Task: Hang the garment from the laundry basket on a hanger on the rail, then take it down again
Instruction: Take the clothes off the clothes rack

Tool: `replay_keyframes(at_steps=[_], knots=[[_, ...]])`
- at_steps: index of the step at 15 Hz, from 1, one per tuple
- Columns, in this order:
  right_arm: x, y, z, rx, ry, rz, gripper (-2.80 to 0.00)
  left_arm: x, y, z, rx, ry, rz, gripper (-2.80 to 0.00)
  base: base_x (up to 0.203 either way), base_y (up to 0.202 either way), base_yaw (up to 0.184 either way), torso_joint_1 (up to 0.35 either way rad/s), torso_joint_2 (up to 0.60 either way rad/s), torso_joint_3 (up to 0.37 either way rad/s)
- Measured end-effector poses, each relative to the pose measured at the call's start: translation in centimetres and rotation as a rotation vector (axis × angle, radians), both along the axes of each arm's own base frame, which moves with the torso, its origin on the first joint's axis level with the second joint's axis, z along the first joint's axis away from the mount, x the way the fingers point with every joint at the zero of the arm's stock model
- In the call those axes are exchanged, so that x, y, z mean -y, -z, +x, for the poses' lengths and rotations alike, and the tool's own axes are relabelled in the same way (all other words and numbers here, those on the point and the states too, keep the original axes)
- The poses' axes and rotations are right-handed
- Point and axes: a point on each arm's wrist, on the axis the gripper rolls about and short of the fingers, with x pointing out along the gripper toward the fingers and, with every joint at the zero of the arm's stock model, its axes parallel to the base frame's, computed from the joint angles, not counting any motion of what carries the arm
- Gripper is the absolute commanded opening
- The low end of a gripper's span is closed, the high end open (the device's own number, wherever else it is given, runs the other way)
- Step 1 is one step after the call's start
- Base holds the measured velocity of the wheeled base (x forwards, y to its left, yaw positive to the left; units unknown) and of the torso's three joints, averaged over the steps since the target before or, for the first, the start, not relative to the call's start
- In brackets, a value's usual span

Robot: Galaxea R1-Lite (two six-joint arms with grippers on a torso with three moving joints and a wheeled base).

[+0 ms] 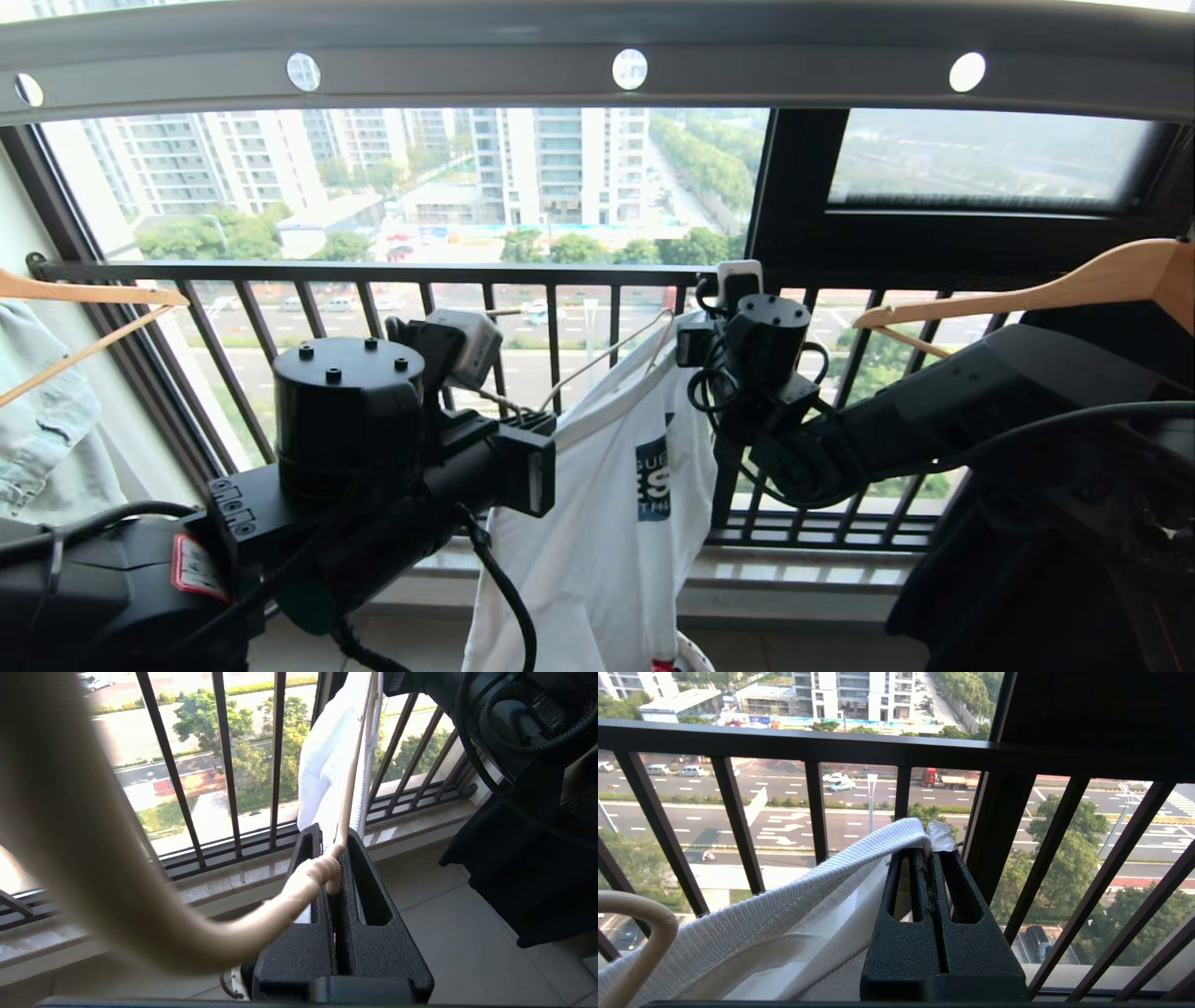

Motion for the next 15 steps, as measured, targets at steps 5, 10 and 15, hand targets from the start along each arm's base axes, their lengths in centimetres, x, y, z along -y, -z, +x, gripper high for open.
replay_keyframes(at_steps=[5,10,15], knots=[[0.2,0.7,0.5,-0.012,0.003,-0.010,-2.80,-0.6,-1.2,-1.0,0.024,0.044,-0.040,-2.80,0.000,0.000,0.000,0.000,0.00,0.000],[-0.5,1.8,0.4,-0.034,-0.009,-0.021,-2.80,-0.7,-1.5,-1.1,0.034,0.039,-0.049,-2.80,0.000,0.000,0.000,0.000,0.00,0.000],[-4.3,4.3,-2.6,-0.103,-0.111,-0.063,-2.80,-0.3,-0.6,-0.4,0.012,0.017,-0.029,-2.80,0.000,0.000,0.000,0.000,0.00,0.000]])
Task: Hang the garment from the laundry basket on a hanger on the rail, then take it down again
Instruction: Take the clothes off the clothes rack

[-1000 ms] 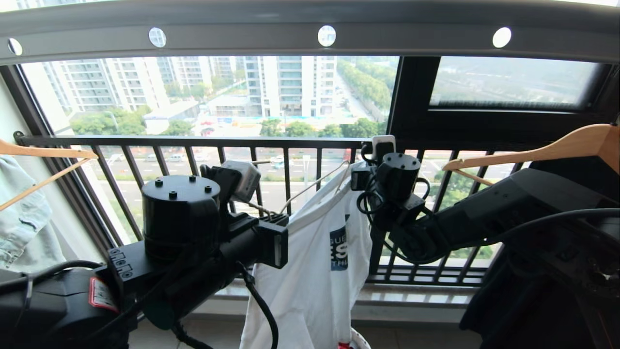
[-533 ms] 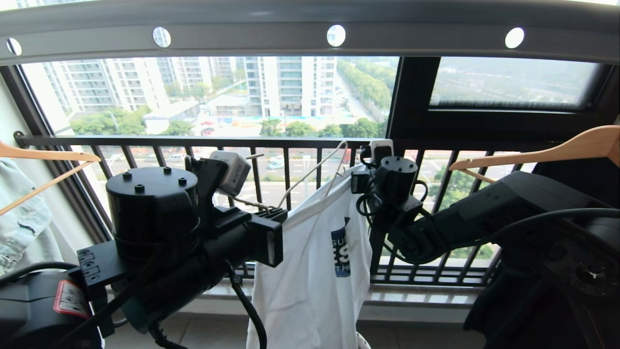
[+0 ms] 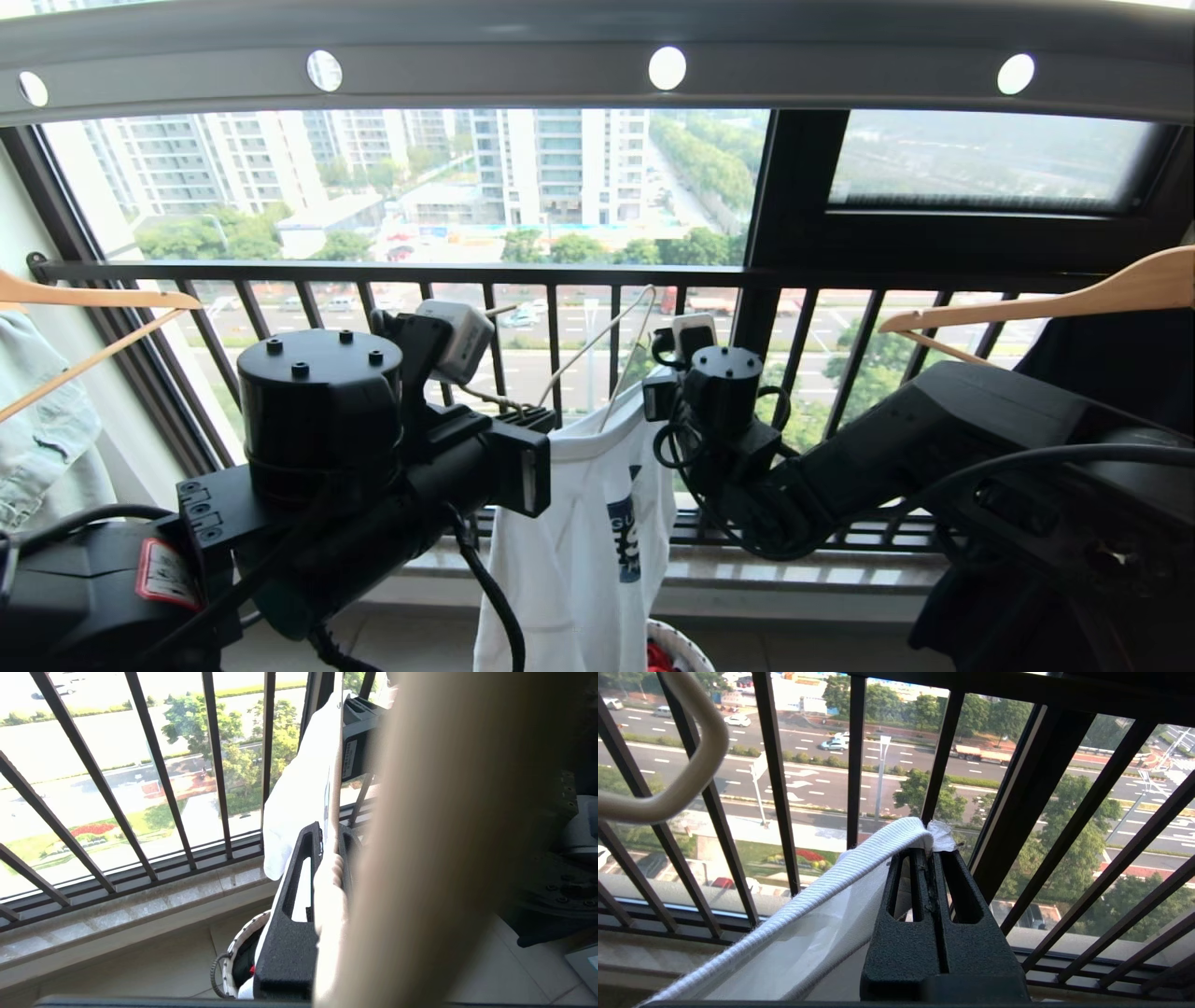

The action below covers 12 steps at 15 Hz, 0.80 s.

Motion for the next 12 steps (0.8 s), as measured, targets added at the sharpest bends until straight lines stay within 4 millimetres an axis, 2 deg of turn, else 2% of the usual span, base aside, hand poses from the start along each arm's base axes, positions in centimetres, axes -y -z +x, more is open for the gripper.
replay_keyframes(at_steps=[2,5,10,12], knots=[[-1.5,0.7,-1.5,-0.011,-0.047,-0.009,-2.80,0.1,0.1,0.6,-0.002,-0.023,-0.015,-2.80,0.000,0.000,0.000,0.000,0.00,0.000],[-2.7,1.3,-2.9,-0.032,-0.087,-0.025,-2.80,0.2,0.2,2.0,0.049,-0.081,-0.056,-2.80,0.000,0.000,0.000,0.000,0.00,0.000],[-3.0,1.0,-3.3,-0.026,-0.097,-0.021,-2.80,1.0,1.9,5.1,0.084,-0.220,-0.065,-2.80,0.000,0.000,0.000,0.000,0.00,0.000],[-2.9,0.9,-3.2,-0.023,-0.093,-0.019,-2.80,1.1,1.8,6.3,0.103,-0.306,-0.074,-2.80,0.000,0.000,0.000,0.000,0.00,0.000]])
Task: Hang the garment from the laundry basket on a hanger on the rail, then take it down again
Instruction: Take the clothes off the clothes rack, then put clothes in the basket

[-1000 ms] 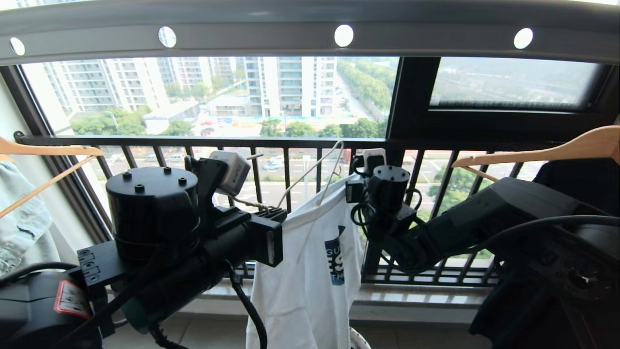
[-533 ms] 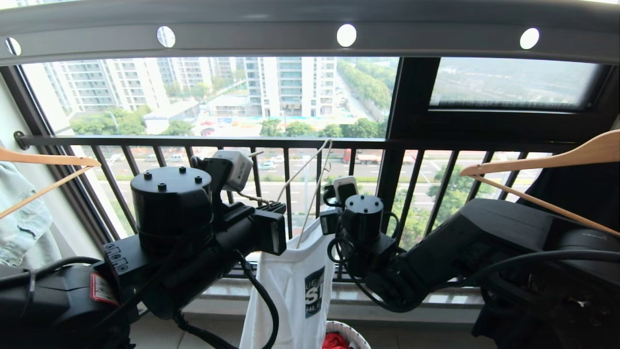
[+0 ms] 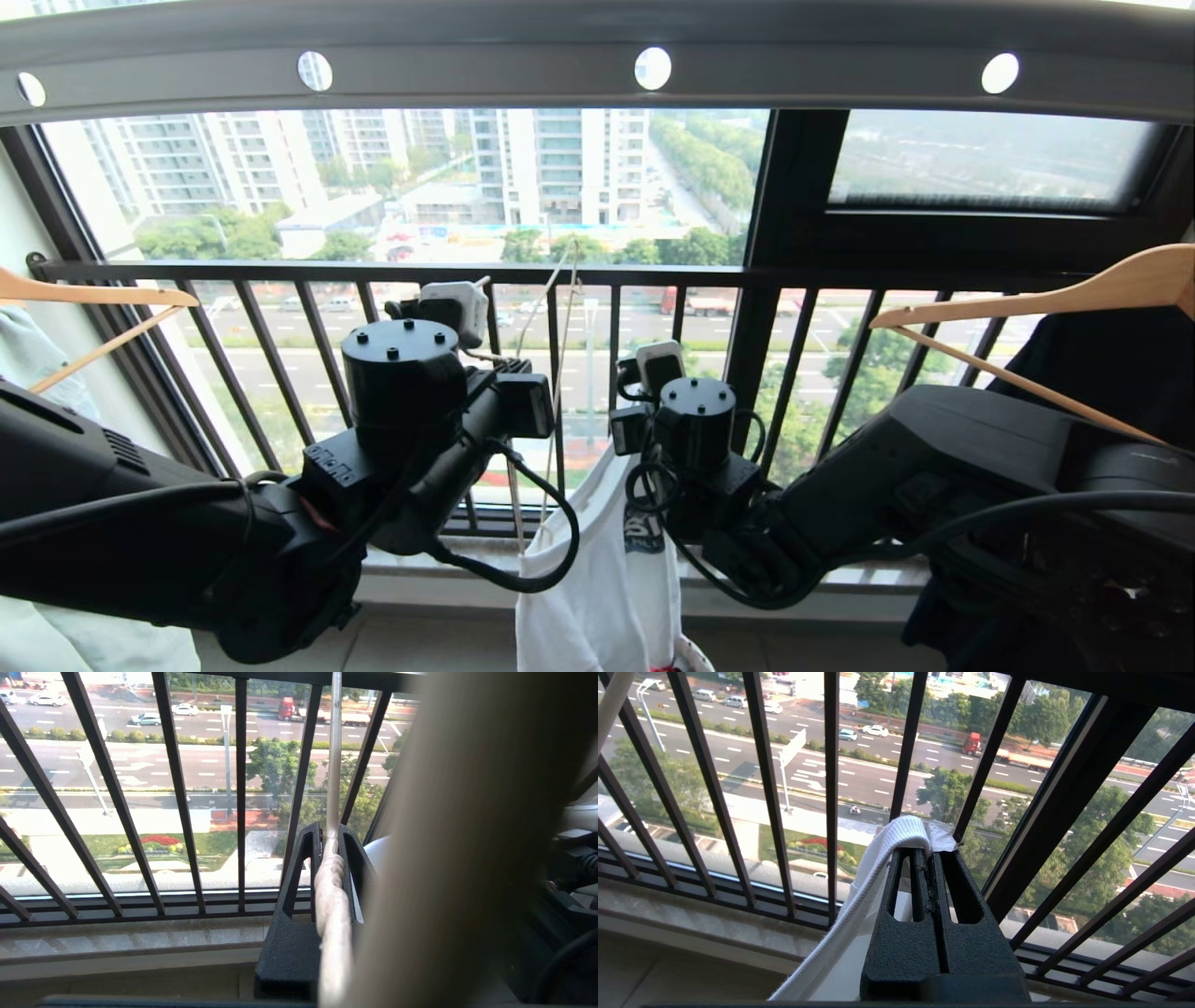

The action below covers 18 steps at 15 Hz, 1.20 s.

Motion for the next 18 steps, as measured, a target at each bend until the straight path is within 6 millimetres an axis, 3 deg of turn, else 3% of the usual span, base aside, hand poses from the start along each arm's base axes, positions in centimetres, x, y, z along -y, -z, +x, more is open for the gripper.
replay_keyframes(at_steps=[2,14,18], knots=[[0.0,0.0,0.0,0.000,0.000,-0.005,-2.80,0.1,0.0,0.9,0.016,-0.107,-0.007,-2.80,0.000,0.000,0.000,0.000,0.00,0.000],[0.2,4.8,1.1,-0.076,-0.002,-0.140,-2.80,0.2,-0.7,1.3,0.063,-0.144,-0.025,-2.80,0.000,0.000,0.000,0.000,0.00,0.000],[0.2,7.1,1.0,-0.123,-0.073,-0.180,-2.80,0.0,-1.1,1.1,0.073,-0.145,-0.021,-2.80,0.000,0.000,0.000,0.000,0.00,0.000]])
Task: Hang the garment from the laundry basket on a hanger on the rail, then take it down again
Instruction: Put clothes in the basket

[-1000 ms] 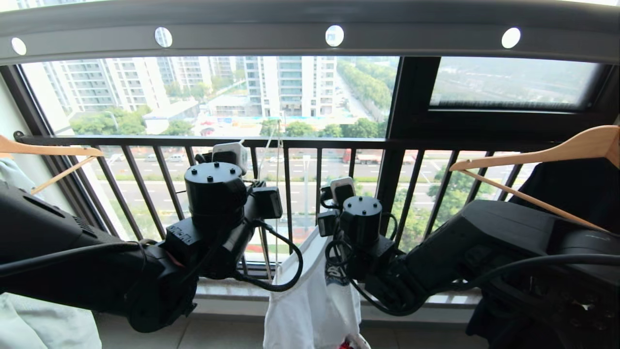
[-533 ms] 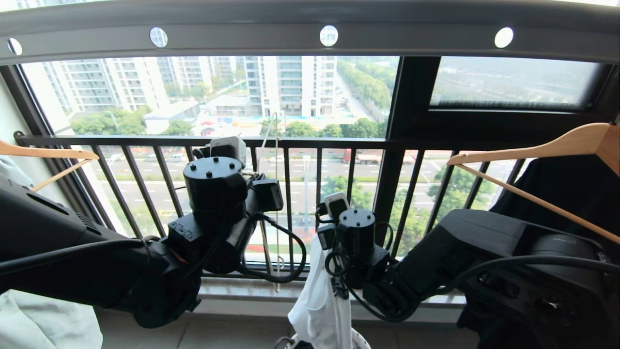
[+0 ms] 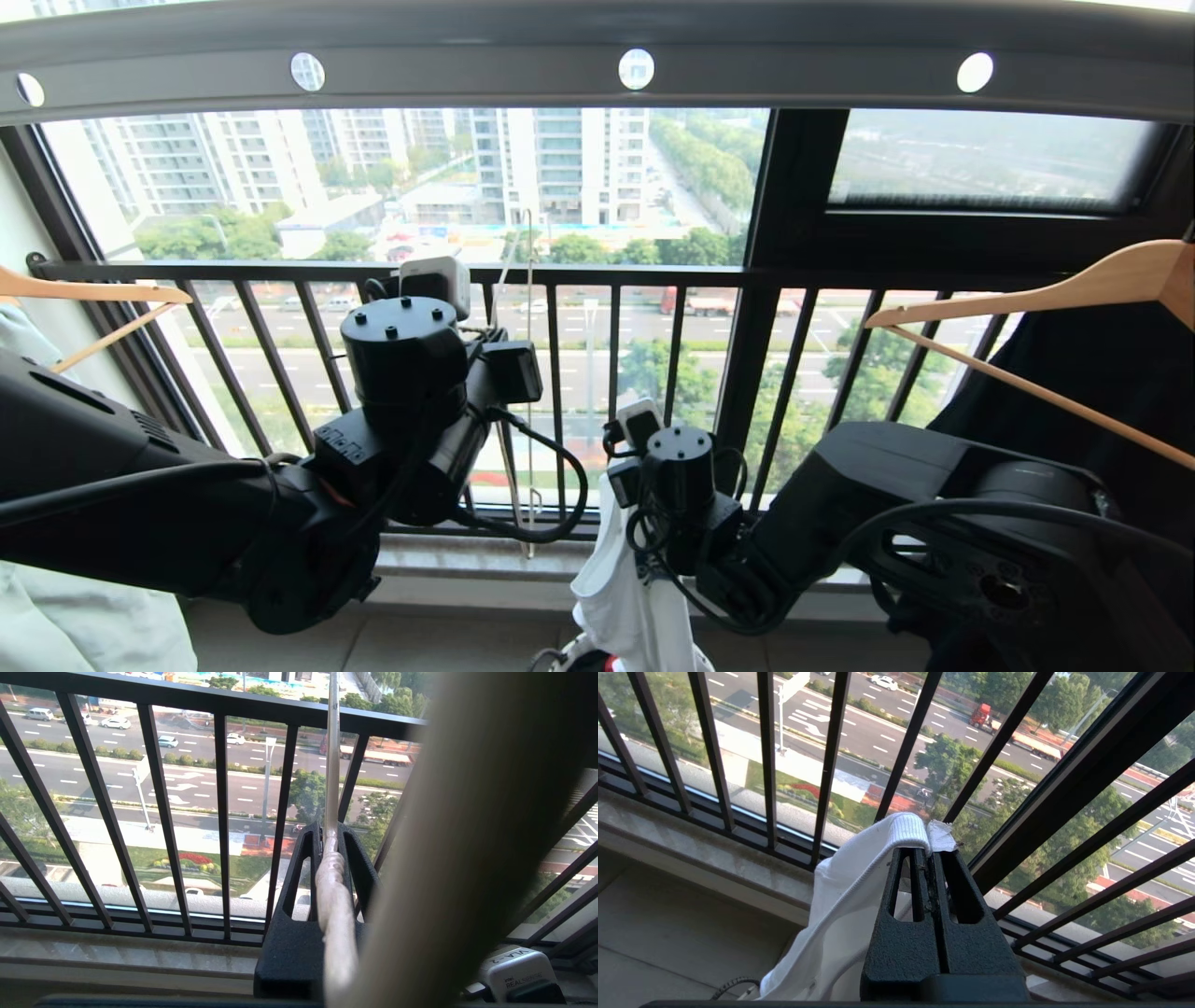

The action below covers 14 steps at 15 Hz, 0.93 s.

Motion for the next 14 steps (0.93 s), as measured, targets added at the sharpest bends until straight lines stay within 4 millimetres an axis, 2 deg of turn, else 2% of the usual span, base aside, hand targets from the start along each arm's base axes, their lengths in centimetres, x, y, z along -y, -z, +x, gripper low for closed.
replay_keyframes(at_steps=[5,14], knots=[[0.6,3.0,-1.2,-0.089,-0.121,-0.112,-2.80,-0.1,0.1,-0.2,-0.005,0.003,0.012,-2.80,0.000,0.000,0.000,0.000,0.00,0.000],[1.2,5.1,-2.5,-0.153,-0.200,-0.205,-2.80,-0.2,-0.1,-0.3,-0.002,0.006,0.010,-2.80,0.000,0.000,0.000,0.000,0.00,0.000]])
